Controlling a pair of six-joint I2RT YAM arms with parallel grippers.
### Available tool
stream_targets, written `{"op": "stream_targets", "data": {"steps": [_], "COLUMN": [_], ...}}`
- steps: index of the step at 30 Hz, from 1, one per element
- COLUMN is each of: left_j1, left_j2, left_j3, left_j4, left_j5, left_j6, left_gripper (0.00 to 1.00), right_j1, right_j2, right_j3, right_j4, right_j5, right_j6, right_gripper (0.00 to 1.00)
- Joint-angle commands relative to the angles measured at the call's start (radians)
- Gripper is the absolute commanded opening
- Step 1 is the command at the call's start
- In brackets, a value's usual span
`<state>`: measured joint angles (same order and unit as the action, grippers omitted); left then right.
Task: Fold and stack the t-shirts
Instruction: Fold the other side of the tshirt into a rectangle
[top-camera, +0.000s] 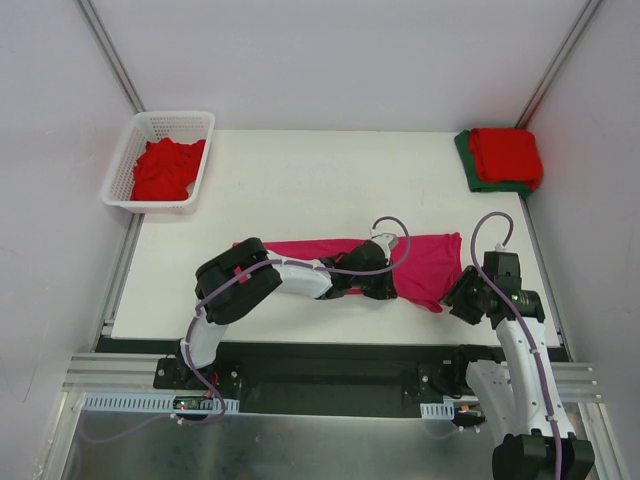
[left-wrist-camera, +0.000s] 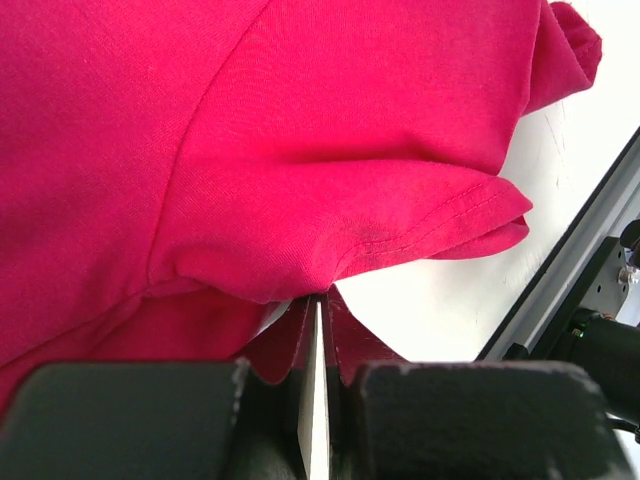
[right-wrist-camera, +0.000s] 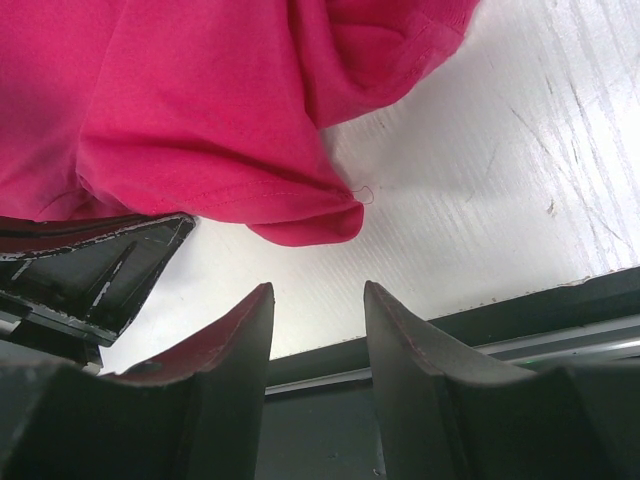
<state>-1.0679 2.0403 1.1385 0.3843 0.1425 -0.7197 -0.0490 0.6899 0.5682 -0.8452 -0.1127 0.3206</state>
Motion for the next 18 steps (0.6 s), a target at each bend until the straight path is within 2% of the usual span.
{"op": "stream_targets", "data": {"steps": [1, 11, 18], "left_j1": [-0.009, -0.009, -0.009], "left_j2": [-0.028, -0.158, -0.172], "left_j3": [0.010, 0.013, 0.049], "left_j4": [-0.076, -0.110, -0.125], "left_j5": [-0.043, -0.018, -0.015], "left_j6": [0.042, 0.049, 0.051], "left_gripper": [0.00, 0.00, 0.00], "right_j1": [-0.011, -0.011, -0.011], "right_j2": [-0.007, -0.004, -0.003], "right_j3": [0.038, 0.029, 0.027], "right_j4": [-0.014, 0.000, 0.000], "right_j5": [-0.002, -0.010, -0.007], "right_j6": [-0.015, -0.015, -0.014], "right_gripper": [0.45, 0.45, 0.45]}}
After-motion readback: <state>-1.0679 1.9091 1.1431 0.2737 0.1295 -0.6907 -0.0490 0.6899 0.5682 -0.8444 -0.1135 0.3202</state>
